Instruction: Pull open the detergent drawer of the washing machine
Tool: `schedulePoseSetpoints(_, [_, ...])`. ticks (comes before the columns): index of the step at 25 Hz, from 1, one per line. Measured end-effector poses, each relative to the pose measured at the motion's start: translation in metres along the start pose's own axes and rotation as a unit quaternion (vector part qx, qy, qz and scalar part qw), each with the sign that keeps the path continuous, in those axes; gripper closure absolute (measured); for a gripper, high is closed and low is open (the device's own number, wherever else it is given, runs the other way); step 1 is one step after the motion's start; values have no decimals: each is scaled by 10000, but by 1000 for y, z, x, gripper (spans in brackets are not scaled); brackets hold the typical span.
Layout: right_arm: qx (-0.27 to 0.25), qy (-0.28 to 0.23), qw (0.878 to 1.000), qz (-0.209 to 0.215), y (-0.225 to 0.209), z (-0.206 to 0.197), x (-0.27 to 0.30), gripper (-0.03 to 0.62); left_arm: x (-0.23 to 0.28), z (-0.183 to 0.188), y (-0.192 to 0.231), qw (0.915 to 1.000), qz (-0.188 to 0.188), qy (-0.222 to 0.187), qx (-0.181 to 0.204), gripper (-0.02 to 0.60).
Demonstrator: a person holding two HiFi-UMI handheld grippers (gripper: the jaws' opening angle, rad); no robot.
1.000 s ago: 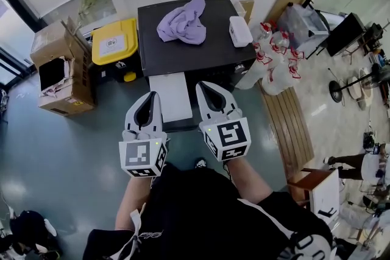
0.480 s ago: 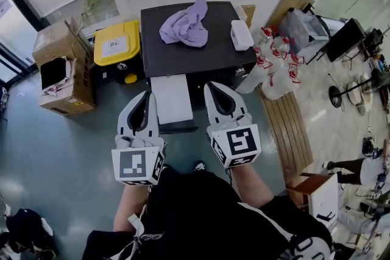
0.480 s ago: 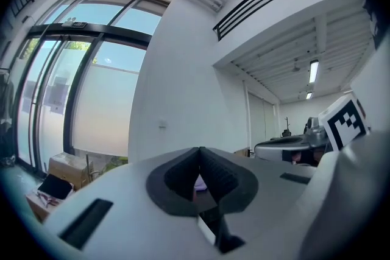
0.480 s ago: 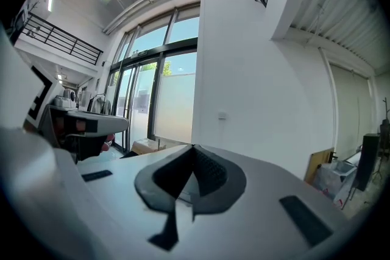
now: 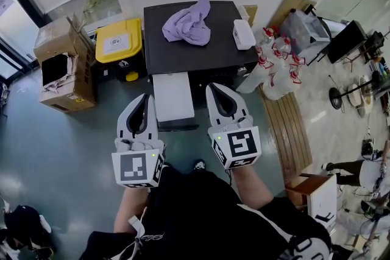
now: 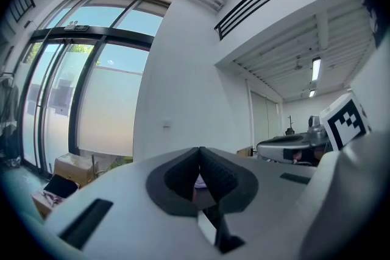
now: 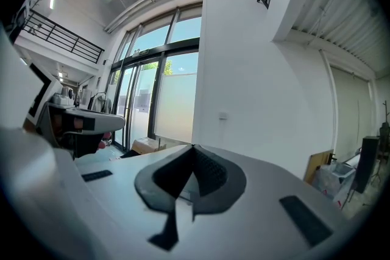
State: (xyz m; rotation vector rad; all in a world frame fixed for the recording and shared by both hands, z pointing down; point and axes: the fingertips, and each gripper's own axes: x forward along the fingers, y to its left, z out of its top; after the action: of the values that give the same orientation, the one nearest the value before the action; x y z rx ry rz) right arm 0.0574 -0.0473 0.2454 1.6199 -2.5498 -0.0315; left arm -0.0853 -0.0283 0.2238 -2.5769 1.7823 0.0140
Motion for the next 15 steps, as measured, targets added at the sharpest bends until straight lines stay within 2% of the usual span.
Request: schedulePoseSetpoints(15, [0, -22, 10000, 63, 10, 2, -8, 585, -11, 0, -5, 10000, -11, -66, -3, 560])
